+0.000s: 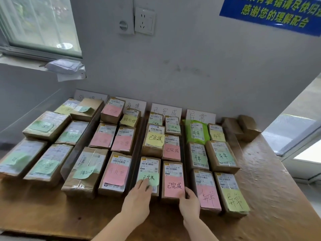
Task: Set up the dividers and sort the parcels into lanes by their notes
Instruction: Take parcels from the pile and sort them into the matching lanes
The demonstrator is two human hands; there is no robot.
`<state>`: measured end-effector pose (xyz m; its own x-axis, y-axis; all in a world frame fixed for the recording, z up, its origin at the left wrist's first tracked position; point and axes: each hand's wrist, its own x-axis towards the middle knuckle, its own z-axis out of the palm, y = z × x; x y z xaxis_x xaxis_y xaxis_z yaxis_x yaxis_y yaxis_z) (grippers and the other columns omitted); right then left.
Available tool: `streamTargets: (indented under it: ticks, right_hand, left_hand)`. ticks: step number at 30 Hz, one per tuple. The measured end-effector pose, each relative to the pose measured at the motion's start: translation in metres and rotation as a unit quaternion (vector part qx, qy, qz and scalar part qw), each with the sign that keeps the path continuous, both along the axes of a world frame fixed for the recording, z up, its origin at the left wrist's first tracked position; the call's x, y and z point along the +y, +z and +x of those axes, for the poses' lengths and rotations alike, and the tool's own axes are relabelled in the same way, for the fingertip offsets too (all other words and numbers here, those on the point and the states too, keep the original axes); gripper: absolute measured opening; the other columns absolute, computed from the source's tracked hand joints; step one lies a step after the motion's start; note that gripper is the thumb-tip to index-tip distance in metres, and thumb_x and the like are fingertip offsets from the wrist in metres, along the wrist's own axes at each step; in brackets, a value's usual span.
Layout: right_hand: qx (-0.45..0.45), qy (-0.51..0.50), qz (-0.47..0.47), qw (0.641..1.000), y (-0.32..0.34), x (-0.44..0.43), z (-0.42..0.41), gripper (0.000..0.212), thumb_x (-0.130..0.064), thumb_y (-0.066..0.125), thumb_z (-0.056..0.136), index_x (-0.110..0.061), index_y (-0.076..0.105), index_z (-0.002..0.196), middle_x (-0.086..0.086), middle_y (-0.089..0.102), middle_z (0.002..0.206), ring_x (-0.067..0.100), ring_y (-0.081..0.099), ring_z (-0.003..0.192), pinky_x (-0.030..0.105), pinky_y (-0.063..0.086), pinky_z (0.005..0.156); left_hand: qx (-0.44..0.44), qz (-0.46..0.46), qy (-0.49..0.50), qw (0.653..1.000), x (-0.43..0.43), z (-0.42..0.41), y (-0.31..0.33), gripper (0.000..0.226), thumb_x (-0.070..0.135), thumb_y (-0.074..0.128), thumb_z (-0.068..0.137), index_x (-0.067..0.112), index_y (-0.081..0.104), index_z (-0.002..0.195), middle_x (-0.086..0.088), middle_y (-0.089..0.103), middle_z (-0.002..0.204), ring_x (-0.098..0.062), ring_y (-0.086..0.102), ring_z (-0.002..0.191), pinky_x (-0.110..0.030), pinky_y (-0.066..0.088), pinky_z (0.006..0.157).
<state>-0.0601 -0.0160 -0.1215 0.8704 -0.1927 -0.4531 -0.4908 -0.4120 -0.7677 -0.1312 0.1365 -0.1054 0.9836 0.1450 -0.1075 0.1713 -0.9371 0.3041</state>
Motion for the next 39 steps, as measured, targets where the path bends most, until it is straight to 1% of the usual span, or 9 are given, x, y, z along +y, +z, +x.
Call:
streamTargets:
  ticks: [6,10,14,20,23,27,30,34,39]
  right_hand:
    - [-0.030,0.082,-0.120,0.989,0.004,-0.003,-0.003,0.049,-0.023,0.051,0.101,-0.019,0.038,0.148,0.006,0.052,0.142,0.027,0.050,0.130,0.039,0.045,0.104]
    - [-0.111,0.137,-0.213,0.961,0.019,-0.003,-0.013,0.048,-0.025,0.054,0.098,-0.025,0.039,0.144,-0.001,0.045,0.143,0.018,0.050,0.126,0.029,0.047,0.098]
    - [-0.187,0.187,-0.244,0.933,0.039,-0.009,-0.016,0.043,-0.029,0.054,0.098,-0.030,0.043,0.139,-0.007,0.043,0.140,0.010,0.049,0.123,0.022,0.047,0.092]
    - [-0.262,0.232,-0.270,0.897,0.081,-0.046,0.012,0.039,-0.034,0.055,0.096,-0.027,0.049,0.135,-0.006,0.049,0.136,0.012,0.046,0.124,0.024,0.043,0.097]
    - [-0.257,0.237,-0.291,0.890,0.103,-0.079,0.032,0.042,-0.034,0.055,0.096,-0.025,0.048,0.136,-0.004,0.049,0.136,0.016,0.045,0.125,0.028,0.043,0.099]
    - [-0.217,0.243,-0.347,0.879,0.124,-0.131,0.061,0.042,-0.036,0.055,0.093,-0.026,0.049,0.133,-0.001,0.052,0.132,0.020,0.044,0.124,0.032,0.043,0.097]
    - [-0.193,0.248,-0.383,0.868,0.133,-0.172,0.084,0.038,-0.036,0.054,0.092,-0.023,0.052,0.129,0.001,0.054,0.128,0.022,0.047,0.121,0.034,0.044,0.097]
    - [-0.189,0.263,-0.405,0.855,0.137,-0.232,0.113,0.032,-0.034,0.052,0.094,-0.021,0.054,0.123,0.004,0.055,0.125,0.025,0.049,0.121,0.035,0.045,0.094]
    - [-0.184,0.289,-0.417,0.842,0.138,-0.297,0.149,0.038,-0.031,0.058,0.090,-0.021,0.054,0.126,0.005,0.054,0.127,0.027,0.046,0.124,0.036,0.042,0.096]
  left_hand:
    - [-0.004,0.011,-0.009,1.000,-0.001,0.002,-0.003,0.056,0.015,0.053,0.098,0.017,0.034,0.150,0.000,0.020,0.160,-0.018,0.016,0.148,-0.032,0.024,0.118]
    - [0.002,0.010,-0.008,1.000,-0.002,0.010,0.004,0.046,0.024,0.054,0.099,0.021,0.044,0.143,0.001,0.033,0.153,-0.016,0.030,0.142,-0.031,0.034,0.113]
    - [-0.008,0.031,-0.024,0.999,-0.007,0.031,0.023,0.045,0.023,0.056,0.096,0.021,0.047,0.140,-0.001,0.041,0.148,-0.018,0.036,0.138,-0.031,0.039,0.109]
    - [-0.007,0.078,-0.065,0.995,-0.033,0.073,0.062,0.035,0.023,0.060,0.091,0.021,0.055,0.126,0.000,0.053,0.129,-0.017,0.049,0.119,-0.034,0.046,0.099]
    - [-0.026,0.077,-0.085,0.993,-0.055,0.094,0.082,0.026,0.020,0.053,0.093,0.018,0.058,0.118,0.000,0.057,0.118,-0.018,0.054,0.105,-0.034,0.050,0.087]
    - [-0.047,0.090,-0.115,0.988,-0.093,0.120,0.102,0.025,0.024,0.051,0.095,0.017,0.056,0.118,-0.001,0.056,0.117,-0.019,0.052,0.110,-0.035,0.051,0.089]
    - [-0.045,0.099,-0.110,0.988,-0.130,0.139,0.113,0.021,0.016,0.051,0.092,0.016,0.057,0.112,-0.003,0.055,0.114,-0.020,0.054,0.105,-0.034,0.051,0.082]
    - [-0.051,0.097,-0.120,0.987,-0.183,0.167,0.115,0.029,0.022,0.049,0.094,0.013,0.056,0.121,-0.006,0.055,0.123,-0.024,0.051,0.116,-0.039,0.049,0.095]
    - [-0.030,0.080,-0.082,0.993,-0.250,0.195,0.112,0.028,0.021,0.047,0.095,0.012,0.054,0.121,-0.005,0.052,0.129,-0.023,0.047,0.121,-0.037,0.047,0.094]
